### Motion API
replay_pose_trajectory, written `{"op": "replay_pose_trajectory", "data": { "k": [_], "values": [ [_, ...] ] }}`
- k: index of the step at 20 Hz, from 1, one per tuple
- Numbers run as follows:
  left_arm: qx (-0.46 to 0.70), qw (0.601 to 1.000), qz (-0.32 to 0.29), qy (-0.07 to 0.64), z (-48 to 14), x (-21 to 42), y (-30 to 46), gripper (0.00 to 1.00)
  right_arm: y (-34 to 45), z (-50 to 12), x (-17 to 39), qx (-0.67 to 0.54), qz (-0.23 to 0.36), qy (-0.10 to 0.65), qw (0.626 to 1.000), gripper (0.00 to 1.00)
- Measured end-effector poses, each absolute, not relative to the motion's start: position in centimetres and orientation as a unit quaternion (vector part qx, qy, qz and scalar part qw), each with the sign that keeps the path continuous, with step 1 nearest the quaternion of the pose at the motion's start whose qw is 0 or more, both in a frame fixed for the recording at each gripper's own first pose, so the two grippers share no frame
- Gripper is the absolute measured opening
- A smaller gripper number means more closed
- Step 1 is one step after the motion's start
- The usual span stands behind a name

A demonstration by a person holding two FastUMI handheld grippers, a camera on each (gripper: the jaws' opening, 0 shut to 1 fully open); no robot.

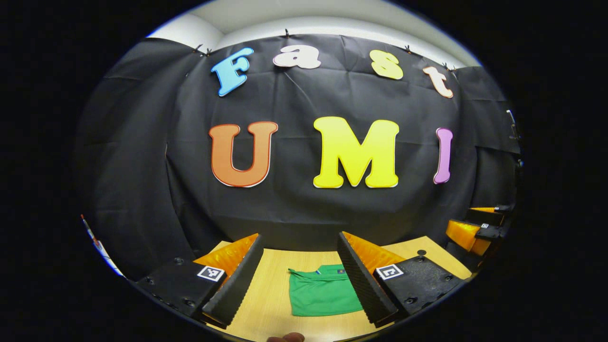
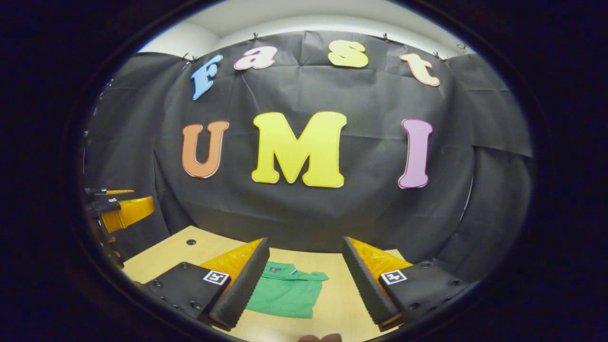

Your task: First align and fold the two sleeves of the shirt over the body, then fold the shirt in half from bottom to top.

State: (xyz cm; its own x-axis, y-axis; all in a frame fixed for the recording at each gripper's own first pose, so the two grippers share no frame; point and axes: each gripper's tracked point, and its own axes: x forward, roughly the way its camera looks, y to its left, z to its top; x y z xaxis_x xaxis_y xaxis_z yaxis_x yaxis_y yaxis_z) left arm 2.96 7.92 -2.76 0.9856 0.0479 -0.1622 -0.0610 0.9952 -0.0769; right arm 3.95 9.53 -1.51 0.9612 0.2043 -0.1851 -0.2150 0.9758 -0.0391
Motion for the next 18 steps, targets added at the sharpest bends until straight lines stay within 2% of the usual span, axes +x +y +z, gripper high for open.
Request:
{"op": "replay_pose_trajectory", "data": {
  "k": [3,8,9,10,11,12,13,14,16,17,18],
  "values": [
    [-0.061,0.996,0.036,0.061,-1.8,1.3,7.5,1.00,9.4,-0.7,1.1,-0.036,0.100,0.069,0.992,0.98],
    [-0.079,0.994,0.043,0.062,-2.1,-0.1,7.3,1.00,9.0,-0.6,-0.2,-0.040,0.094,0.051,0.993,0.98],
    [-0.080,0.994,0.041,0.062,-2.1,-0.2,7.2,0.94,8.9,-0.7,-0.1,-0.037,0.093,0.053,0.994,0.98],
    [-0.079,0.994,0.039,0.064,-2.1,-0.3,7.1,1.00,8.9,-0.8,-0.1,-0.034,0.093,0.055,0.994,0.98],
    [-0.077,0.994,0.036,0.064,-2.0,-0.3,6.9,0.94,8.9,-0.9,-0.1,-0.030,0.092,0.057,0.994,0.98],
    [-0.075,0.995,0.030,0.063,-1.9,-0.3,6.6,1.00,8.9,-1.0,-0.1,-0.028,0.094,0.058,0.993,0.98],
    [-0.072,0.995,0.026,0.065,-1.9,-0.3,6.3,0.94,8.8,-1.1,-0.1,-0.029,0.094,0.059,0.993,0.98],
    [-0.069,0.995,0.023,0.067,-2.0,-0.3,6.1,1.00,8.7,-1.2,-0.3,-0.030,0.093,0.062,0.993,0.98],
    [-0.066,0.995,0.016,0.066,-1.8,-0.4,5.8,1.00,8.9,-1.3,-0.4,-0.028,0.095,0.065,0.993,0.98],
    [-0.065,0.996,0.013,0.066,-1.7,-0.4,5.6,0.94,8.7,-1.2,-0.6,-0.028,0.094,0.065,0.993,0.98],
    [-0.063,0.996,0.011,0.065,-1.6,-0.5,5.5,0.94,8.7,-1.1,-0.7,-0.028,0.093,0.064,0.993,0.98]
  ]
}}
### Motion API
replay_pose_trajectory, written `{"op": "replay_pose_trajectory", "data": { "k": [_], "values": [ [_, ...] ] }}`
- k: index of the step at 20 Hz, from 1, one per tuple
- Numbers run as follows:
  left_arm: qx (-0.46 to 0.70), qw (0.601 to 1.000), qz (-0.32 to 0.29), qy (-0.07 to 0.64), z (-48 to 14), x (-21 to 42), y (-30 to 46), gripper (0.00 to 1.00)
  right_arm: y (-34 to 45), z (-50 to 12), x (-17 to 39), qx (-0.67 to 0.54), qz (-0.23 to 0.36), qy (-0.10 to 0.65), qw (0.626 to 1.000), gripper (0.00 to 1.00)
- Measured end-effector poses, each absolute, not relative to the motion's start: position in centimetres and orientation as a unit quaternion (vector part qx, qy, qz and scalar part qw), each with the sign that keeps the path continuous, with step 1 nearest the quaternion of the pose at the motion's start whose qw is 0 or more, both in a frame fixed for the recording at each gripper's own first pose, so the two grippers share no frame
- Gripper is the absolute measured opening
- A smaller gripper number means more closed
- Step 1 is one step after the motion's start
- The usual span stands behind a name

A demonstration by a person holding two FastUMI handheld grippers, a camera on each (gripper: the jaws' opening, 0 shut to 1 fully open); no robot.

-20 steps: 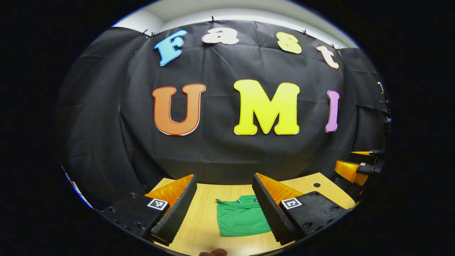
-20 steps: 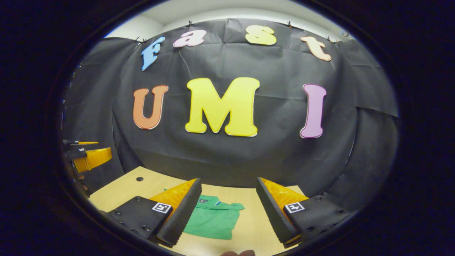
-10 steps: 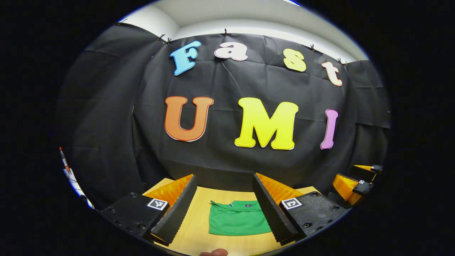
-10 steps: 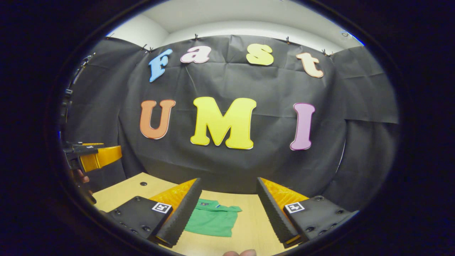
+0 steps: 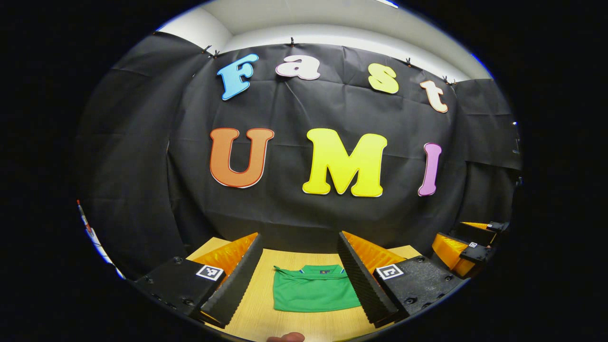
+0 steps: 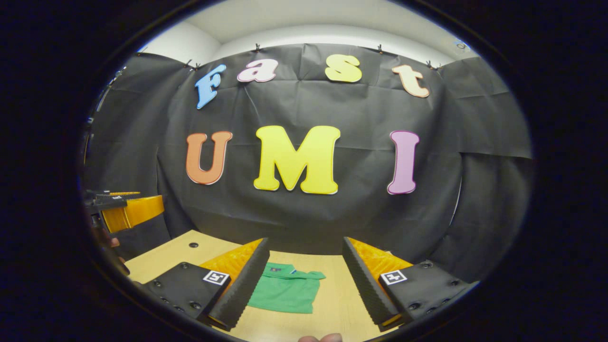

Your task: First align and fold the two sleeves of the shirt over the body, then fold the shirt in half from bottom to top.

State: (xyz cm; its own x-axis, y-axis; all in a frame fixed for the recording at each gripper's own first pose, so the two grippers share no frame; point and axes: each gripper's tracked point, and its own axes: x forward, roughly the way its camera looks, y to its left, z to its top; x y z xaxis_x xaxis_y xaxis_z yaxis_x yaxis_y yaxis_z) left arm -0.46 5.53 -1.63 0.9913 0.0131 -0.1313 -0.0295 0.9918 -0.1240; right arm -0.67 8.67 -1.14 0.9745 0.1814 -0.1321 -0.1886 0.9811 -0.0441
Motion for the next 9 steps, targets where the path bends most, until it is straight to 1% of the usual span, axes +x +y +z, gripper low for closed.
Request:
{"op": "replay_pose_trajectory", "data": {
  "k": [3,4,5,6,7,9],
  "values": [
    [-0.063,0.996,0.006,0.063,-1.56,-0.38,5.44,0.94,8.58,-1.29,-0.48,-0.029,0.090,0.064,0.993,0.98],
    [-0.065,0.996,0.005,0.065,-1.60,-0.46,5.47,1.00,8.59,-1.35,-0.71,-0.027,0.090,0.065,0.993,0.98],
    [-0.066,0.996,0.006,0.067,-1.70,-0.40,5.57,0.94,8.67,-1.34,-0.84,-0.027,0.089,0.065,0.994,0.99],
    [-0.067,0.995,0.007,0.068,-1.79,-0.55,5.69,0.94,8.68,-1.33,-0.91,-0.026,0.090,0.066,0.993,0.99],
    [-0.068,0.995,0.009,0.068,-1.84,-0.61,5.88,1.00,8.77,-1.34,-0.85,-0.026,0.091,0.066,0.993,0.99],
    [-0.070,0.995,0.011,0.068,-1.81,-0.71,6.17,1.00,9.14,-1.49,-0.86,-0.028,0.093,0.067,0.993,0.98]
  ]
}}
